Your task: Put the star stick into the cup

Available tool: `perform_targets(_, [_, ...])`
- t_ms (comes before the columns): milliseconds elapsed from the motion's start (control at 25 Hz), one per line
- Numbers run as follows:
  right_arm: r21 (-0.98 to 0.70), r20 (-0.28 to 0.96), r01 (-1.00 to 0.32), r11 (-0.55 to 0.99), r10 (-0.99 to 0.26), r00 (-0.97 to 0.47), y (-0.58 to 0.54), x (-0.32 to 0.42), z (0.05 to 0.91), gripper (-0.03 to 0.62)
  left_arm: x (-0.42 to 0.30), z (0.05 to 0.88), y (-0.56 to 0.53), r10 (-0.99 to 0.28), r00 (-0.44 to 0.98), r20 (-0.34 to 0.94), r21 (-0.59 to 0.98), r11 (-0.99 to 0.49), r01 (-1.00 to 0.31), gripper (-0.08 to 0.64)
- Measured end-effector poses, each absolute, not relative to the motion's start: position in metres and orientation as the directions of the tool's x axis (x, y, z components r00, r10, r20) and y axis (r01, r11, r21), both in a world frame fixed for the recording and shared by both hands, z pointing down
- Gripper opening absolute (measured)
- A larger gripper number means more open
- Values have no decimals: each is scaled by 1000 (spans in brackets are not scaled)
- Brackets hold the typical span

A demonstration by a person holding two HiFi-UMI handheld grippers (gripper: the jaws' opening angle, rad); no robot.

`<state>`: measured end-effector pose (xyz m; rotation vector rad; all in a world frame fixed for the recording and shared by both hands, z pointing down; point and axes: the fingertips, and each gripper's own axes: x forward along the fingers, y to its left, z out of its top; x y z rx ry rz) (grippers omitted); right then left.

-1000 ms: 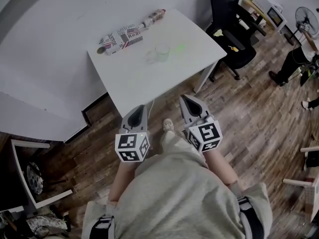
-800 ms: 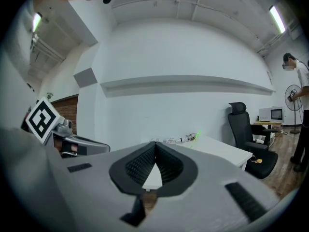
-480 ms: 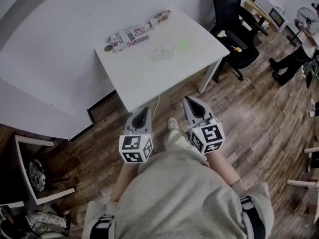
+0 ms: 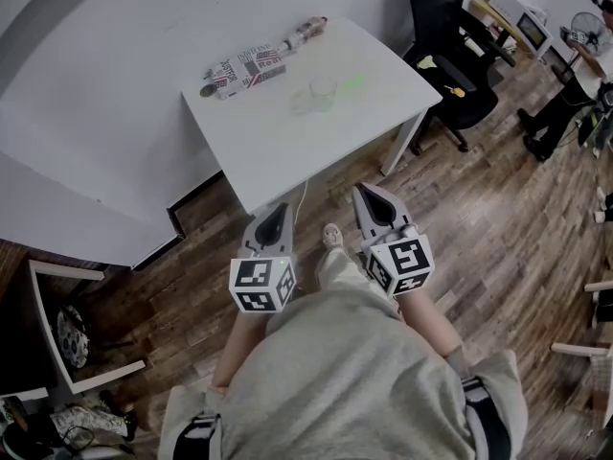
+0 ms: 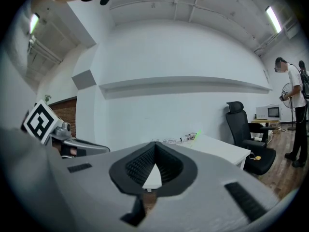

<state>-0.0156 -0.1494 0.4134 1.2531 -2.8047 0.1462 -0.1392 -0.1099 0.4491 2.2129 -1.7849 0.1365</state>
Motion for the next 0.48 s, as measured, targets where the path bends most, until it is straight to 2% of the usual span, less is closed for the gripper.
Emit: perform_targets(480, [-57, 107, -751, 658, -744, -660, -151, -19, 415, 0, -142, 455, -113, -936, 229, 269, 174, -186, -967, 15])
